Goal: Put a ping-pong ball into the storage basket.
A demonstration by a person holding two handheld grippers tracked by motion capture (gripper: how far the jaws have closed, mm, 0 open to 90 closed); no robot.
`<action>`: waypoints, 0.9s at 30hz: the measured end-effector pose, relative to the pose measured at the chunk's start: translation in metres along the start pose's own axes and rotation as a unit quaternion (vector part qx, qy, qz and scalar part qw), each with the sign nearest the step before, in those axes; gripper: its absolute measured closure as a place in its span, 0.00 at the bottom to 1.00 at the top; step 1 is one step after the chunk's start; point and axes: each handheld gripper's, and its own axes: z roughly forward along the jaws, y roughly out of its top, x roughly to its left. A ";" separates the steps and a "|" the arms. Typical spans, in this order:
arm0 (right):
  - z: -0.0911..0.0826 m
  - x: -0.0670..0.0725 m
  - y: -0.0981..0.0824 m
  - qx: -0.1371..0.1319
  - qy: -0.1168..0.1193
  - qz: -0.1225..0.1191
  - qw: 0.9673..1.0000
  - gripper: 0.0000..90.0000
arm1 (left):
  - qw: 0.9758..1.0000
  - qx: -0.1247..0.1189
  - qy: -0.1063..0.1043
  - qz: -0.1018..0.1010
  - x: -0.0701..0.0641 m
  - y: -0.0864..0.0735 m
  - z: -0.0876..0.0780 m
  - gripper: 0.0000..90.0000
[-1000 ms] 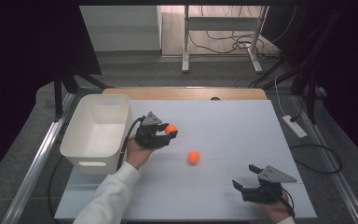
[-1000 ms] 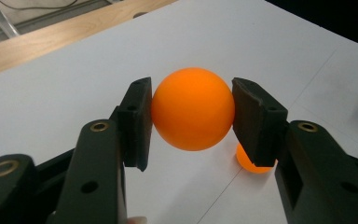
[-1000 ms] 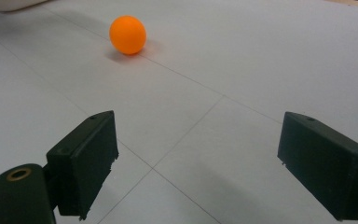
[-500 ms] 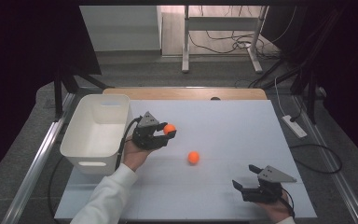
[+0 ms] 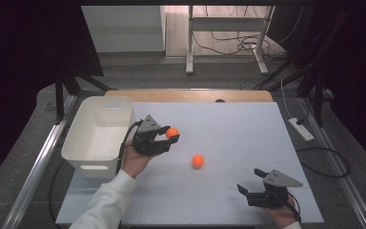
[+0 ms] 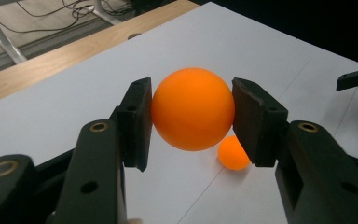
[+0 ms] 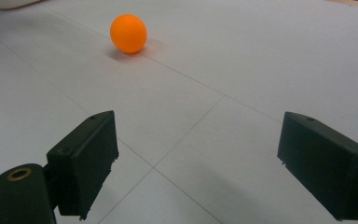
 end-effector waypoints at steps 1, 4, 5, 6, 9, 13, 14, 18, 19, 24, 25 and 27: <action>0.000 0.000 0.000 0.001 0.000 -0.001 1.000 0.13 | 1.000 -0.002 0.000 0.001 0.000 0.000 -0.001 0.56; 0.000 0.000 0.000 0.001 0.000 0.000 1.000 0.13 | 1.000 -0.008 -0.001 0.000 0.000 0.002 -0.005 0.56; 0.000 0.000 0.000 0.001 0.000 0.000 1.000 0.13 | 1.000 -0.008 -0.002 0.000 0.000 0.003 -0.007 0.56; 0.000 0.000 0.000 0.000 0.001 0.000 1.000 0.13 | 1.000 -0.010 -0.003 -0.001 0.000 0.003 -0.008 0.56; 0.000 -0.001 0.000 0.000 0.000 0.000 1.000 0.13 | 1.000 -0.012 -0.006 -0.004 0.000 0.004 -0.009 0.56; -0.001 -0.001 0.000 -0.001 0.000 0.002 1.000 0.13 | 1.000 -0.016 -0.004 -0.003 0.001 0.008 -0.014 0.56; 0.000 -0.001 0.000 -0.001 0.000 0.001 1.000 0.13 | 1.000 -0.014 -0.002 0.000 0.001 0.009 -0.015 0.56; 0.000 -0.001 0.000 0.000 0.000 0.001 1.000 0.13 | 1.000 -0.016 0.002 0.003 0.002 0.011 -0.019 0.56; 0.000 -0.001 0.000 0.000 0.000 0.002 1.000 0.13 | 1.000 -0.018 0.002 0.003 0.002 0.012 -0.020 0.56; 0.000 -0.001 0.000 0.001 -0.002 0.002 1.000 0.13 | 1.000 -0.025 0.004 0.003 0.004 0.017 -0.027 0.56; 0.000 -0.001 0.000 0.001 -0.002 0.003 1.000 0.13 | 1.000 -0.026 0.005 0.001 0.004 0.018 -0.028 0.56; 0.000 -0.001 0.000 0.001 -0.001 0.004 1.000 0.13 | 1.000 -0.027 0.006 0.004 0.005 0.020 -0.030 0.56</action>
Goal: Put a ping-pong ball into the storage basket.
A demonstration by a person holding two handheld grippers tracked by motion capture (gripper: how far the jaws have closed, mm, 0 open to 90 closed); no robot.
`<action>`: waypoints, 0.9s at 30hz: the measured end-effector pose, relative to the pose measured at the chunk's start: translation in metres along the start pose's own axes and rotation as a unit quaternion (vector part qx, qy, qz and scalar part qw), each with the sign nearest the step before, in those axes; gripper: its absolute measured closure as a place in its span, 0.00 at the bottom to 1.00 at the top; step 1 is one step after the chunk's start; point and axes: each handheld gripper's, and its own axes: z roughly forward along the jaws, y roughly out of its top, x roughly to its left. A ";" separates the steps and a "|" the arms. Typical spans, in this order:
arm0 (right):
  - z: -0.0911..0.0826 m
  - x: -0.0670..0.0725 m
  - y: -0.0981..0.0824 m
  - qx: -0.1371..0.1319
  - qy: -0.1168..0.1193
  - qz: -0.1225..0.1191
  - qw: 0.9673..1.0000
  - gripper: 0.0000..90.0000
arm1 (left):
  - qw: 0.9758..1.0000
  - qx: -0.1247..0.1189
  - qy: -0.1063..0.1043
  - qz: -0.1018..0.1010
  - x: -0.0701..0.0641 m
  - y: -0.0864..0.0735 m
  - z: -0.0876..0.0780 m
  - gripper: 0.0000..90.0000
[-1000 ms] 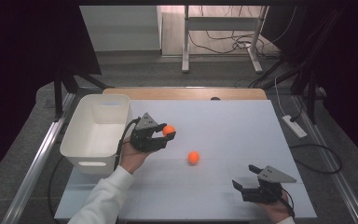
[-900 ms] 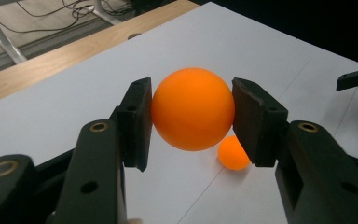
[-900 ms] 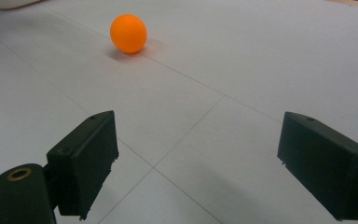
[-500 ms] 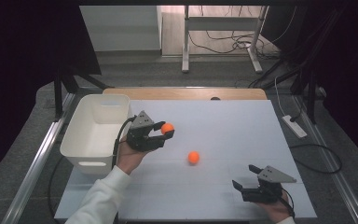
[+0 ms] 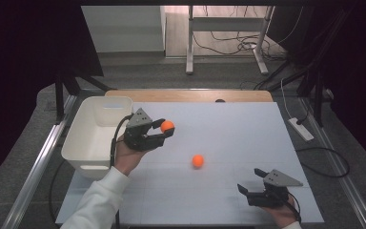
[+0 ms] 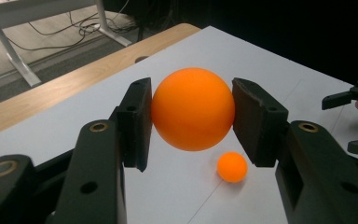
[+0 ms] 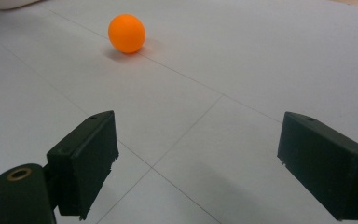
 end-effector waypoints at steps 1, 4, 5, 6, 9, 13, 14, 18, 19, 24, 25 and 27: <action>0.000 0.000 0.000 0.000 0.000 0.000 1.000 0.13 | 1.000 -0.002 0.001 0.000 0.000 0.002 -0.001 0.56; 0.000 0.000 0.000 0.000 0.000 -0.002 1.000 0.13 | 1.000 -0.009 0.003 0.003 0.001 0.007 -0.006 0.56; 0.000 0.000 0.000 0.000 0.000 -0.001 1.000 0.13 | 1.000 -0.011 0.002 0.002 0.002 0.008 -0.007 0.56; 0.000 0.000 0.000 0.001 -0.001 -0.001 1.000 0.13 | 1.000 -0.014 0.000 0.001 0.002 0.009 -0.009 0.56; 0.000 0.000 0.000 0.000 0.000 -0.001 1.000 0.13 | 1.000 -0.018 0.002 0.001 0.003 0.012 -0.012 0.56; 0.000 0.000 0.000 0.001 -0.002 -0.001 1.000 0.13 | 1.000 -0.021 0.006 0.007 0.004 0.018 -0.017 0.56; 0.000 0.000 0.000 0.001 -0.002 0.000 1.000 0.13 | 1.000 -0.021 0.007 0.008 0.004 0.019 -0.018 0.56; 0.000 0.000 0.000 0.001 -0.002 0.000 1.000 0.13 | 1.000 -0.028 0.009 0.009 0.006 0.024 -0.022 0.56; 0.000 0.000 0.000 0.001 -0.002 -0.001 1.000 0.13 | 0.999 -0.030 0.011 0.008 0.007 0.025 -0.023 0.56; 0.000 0.000 0.000 0.000 -0.001 0.000 1.000 0.13 | 0.999 -0.032 0.021 0.007 0.013 0.027 -0.027 0.56; 0.000 0.000 0.000 -0.001 -0.004 -0.001 1.000 0.13 | 0.999 -0.032 0.022 0.006 0.014 0.027 -0.027 0.56; 0.000 -0.001 0.000 -0.002 -0.006 0.000 1.000 0.13 | 0.999 -0.031 0.024 0.006 0.016 0.027 -0.028 0.56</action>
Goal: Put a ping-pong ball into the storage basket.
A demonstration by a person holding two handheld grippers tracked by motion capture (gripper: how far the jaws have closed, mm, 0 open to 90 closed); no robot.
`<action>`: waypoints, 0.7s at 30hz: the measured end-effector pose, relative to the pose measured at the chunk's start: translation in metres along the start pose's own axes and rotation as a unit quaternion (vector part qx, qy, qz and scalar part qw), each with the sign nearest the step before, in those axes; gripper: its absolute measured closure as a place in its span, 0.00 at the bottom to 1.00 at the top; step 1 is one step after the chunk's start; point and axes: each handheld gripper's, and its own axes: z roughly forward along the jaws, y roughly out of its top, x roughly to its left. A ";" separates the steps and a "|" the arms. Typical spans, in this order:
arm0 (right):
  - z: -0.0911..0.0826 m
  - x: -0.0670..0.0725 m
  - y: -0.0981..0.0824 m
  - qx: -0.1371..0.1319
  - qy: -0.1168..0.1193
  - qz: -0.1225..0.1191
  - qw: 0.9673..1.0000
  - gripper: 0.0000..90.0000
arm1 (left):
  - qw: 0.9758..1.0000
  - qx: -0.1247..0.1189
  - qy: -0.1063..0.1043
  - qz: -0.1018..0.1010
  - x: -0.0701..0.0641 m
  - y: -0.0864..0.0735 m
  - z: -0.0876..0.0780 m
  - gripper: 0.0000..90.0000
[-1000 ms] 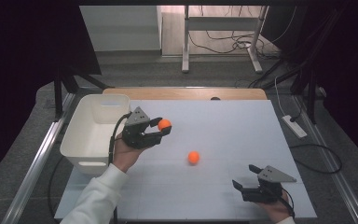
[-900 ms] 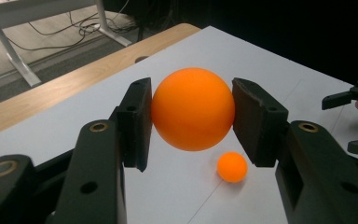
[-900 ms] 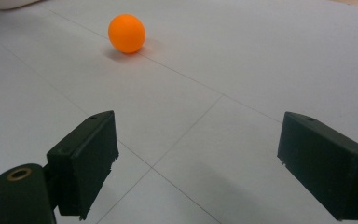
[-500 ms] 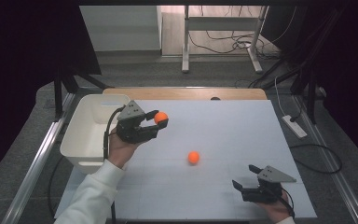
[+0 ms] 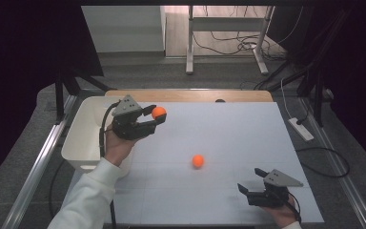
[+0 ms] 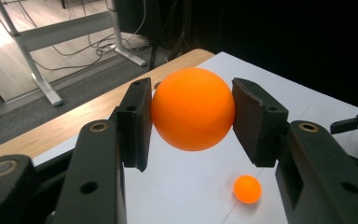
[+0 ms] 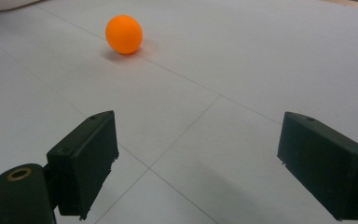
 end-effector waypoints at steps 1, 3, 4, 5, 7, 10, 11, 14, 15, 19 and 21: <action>0.000 0.000 0.000 0.000 0.000 0.000 1.000 0.13 | 1.000 0.000 0.003 0.000 0.002 0.000 0.000 0.56; 0.000 0.000 0.000 0.000 0.000 0.001 1.000 0.13 | 1.000 0.001 0.006 -0.003 0.005 0.000 -0.002 0.56; 0.000 0.000 0.000 0.000 0.000 0.001 1.000 0.13 | 1.000 0.002 0.008 -0.004 0.006 -0.001 -0.002 0.56; 0.000 0.000 0.000 0.000 0.000 0.001 1.000 0.13 | 1.000 0.003 0.011 -0.005 0.008 -0.001 -0.003 0.56; 0.000 0.001 0.000 0.001 0.000 0.001 1.000 0.13 | 1.000 0.004 0.015 -0.007 0.011 -0.001 -0.005 0.56; 0.000 0.001 0.000 0.001 0.000 0.000 1.000 0.13 | 1.000 0.001 0.020 -0.010 0.013 0.000 -0.007 0.56; 0.000 0.000 0.000 0.000 0.000 0.000 1.000 0.13 | 1.000 0.001 0.020 -0.011 0.015 0.000 -0.007 0.56; 0.000 0.000 0.000 0.000 0.000 0.000 1.000 0.13 | 1.000 -0.002 0.024 -0.016 0.018 0.001 -0.009 0.56; 0.000 0.000 0.000 0.000 0.000 0.001 1.000 0.13 | 1.000 -0.002 0.024 -0.016 0.018 0.001 -0.009 0.56; 0.000 0.001 0.000 0.000 0.001 0.000 1.000 0.13 | 0.999 0.002 0.032 -0.018 0.024 0.001 -0.010 0.56; -0.001 0.000 0.000 -0.002 0.002 0.001 1.000 0.13 | 0.999 0.000 0.034 -0.022 0.026 0.001 -0.011 0.56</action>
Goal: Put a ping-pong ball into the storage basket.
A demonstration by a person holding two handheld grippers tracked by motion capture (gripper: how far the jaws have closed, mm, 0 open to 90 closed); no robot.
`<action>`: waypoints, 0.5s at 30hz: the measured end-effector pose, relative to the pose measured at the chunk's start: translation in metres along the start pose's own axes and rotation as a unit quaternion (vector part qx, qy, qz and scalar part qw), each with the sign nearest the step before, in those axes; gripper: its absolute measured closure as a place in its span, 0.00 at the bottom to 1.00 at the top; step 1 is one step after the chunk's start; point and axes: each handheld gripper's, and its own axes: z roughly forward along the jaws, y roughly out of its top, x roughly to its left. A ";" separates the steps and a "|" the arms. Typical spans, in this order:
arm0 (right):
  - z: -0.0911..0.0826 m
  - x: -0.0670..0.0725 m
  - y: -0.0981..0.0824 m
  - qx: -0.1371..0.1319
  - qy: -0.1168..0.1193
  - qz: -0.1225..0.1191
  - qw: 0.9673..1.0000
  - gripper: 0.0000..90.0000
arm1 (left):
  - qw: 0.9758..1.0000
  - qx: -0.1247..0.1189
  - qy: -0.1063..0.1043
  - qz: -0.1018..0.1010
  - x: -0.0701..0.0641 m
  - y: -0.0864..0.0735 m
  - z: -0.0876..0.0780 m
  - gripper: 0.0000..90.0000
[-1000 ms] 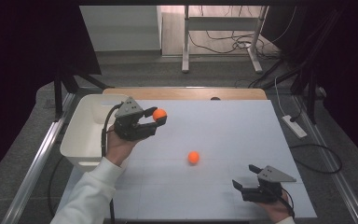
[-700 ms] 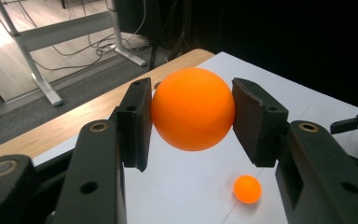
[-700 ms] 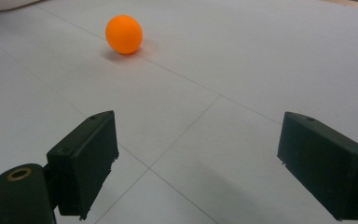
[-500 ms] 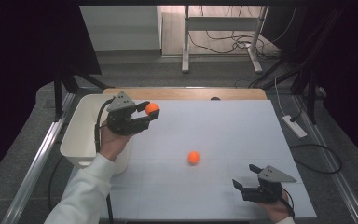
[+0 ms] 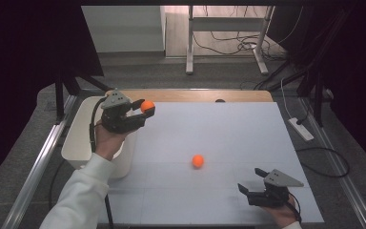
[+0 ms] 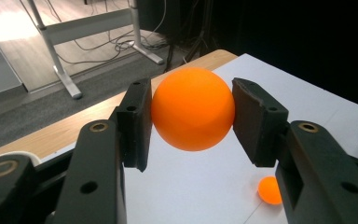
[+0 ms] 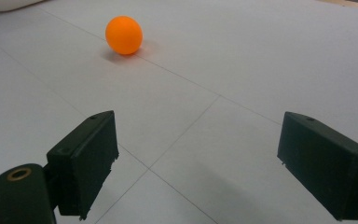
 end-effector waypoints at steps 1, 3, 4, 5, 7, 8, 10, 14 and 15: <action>0.000 0.000 0.000 0.000 -0.001 0.000 1.000 0.13 | 1.000 -0.001 0.001 0.000 0.001 0.000 0.000 0.56; 0.000 0.000 0.000 0.001 -0.001 0.000 1.000 0.13 | 1.000 -0.003 0.002 0.001 0.002 0.000 -0.001 0.56; 0.000 0.000 0.000 0.002 -0.002 0.000 1.000 0.13 | 1.000 -0.004 0.003 0.001 0.003 0.000 -0.002 0.56; 0.000 0.000 0.000 0.002 -0.002 -0.001 1.000 0.13 | 1.000 -0.004 0.003 0.001 0.003 0.000 -0.002 0.56; 0.000 0.001 0.000 0.002 -0.003 -0.001 1.000 0.13 | 1.000 0.001 0.013 0.009 0.004 0.000 -0.003 0.56; 0.000 0.001 0.000 0.002 -0.003 -0.001 1.000 0.13 | 1.000 0.002 0.015 0.011 0.005 0.000 -0.004 0.56; 0.001 0.001 0.000 0.001 -0.002 0.000 1.000 0.13 | 1.000 0.003 0.017 0.009 0.007 0.000 -0.004 0.56; 0.001 0.001 0.000 0.002 -0.001 -0.001 1.000 0.13 | 1.000 0.006 0.024 0.001 0.013 -0.003 -0.005 0.56; 0.001 0.001 0.000 0.002 -0.001 -0.001 1.000 0.13 | 1.000 0.006 0.025 0.001 0.015 -0.003 -0.006 0.56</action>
